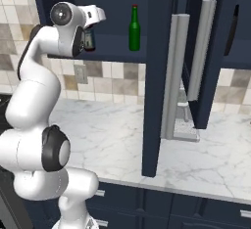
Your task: Sort all alcoholic drinks to one cabinet, and non-alcoholic drinks to the other.
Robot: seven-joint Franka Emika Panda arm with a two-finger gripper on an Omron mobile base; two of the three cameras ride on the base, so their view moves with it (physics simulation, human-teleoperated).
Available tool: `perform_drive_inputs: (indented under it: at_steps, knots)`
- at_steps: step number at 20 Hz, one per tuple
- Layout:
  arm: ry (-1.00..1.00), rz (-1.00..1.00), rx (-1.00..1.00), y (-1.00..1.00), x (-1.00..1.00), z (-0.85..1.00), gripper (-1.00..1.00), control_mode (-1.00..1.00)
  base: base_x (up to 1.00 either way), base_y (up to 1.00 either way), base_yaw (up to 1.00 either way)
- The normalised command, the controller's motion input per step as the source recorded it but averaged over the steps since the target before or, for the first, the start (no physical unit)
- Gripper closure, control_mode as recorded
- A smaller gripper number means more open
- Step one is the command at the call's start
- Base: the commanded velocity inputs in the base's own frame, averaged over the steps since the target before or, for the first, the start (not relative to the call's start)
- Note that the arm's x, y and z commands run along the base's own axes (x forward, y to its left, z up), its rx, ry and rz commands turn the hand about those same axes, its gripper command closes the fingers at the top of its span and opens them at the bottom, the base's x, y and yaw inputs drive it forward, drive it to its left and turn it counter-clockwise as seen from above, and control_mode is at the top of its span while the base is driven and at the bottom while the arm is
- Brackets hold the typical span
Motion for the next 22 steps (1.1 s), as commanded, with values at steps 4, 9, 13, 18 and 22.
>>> perform_drive_inputs:
  at_steps: [4, 9, 13, 18, 22]
  knots:
    - [0.00, 0.00, -0.01, 0.00, 0.40, -0.03, 1.00, -1.00, 0.00, 0.00, 0.00]
    - [0.00, 0.00, -0.01, 0.00, 0.34, -0.08, 1.00, -1.00, 0.00, 0.00, 0.00]
    - [0.00, 0.00, -0.02, 0.00, 0.30, -0.21, 1.00, -1.00, 0.00, 0.00, 0.00]
    - [0.00, 0.00, -0.02, 0.00, 0.29, -0.20, 1.00, -1.00, 0.00, 0.00, 0.00]
    - [0.00, 0.00, -0.03, 0.00, 0.17, -0.29, 1.00, -1.00, 0.00, 0.00, 0.00]
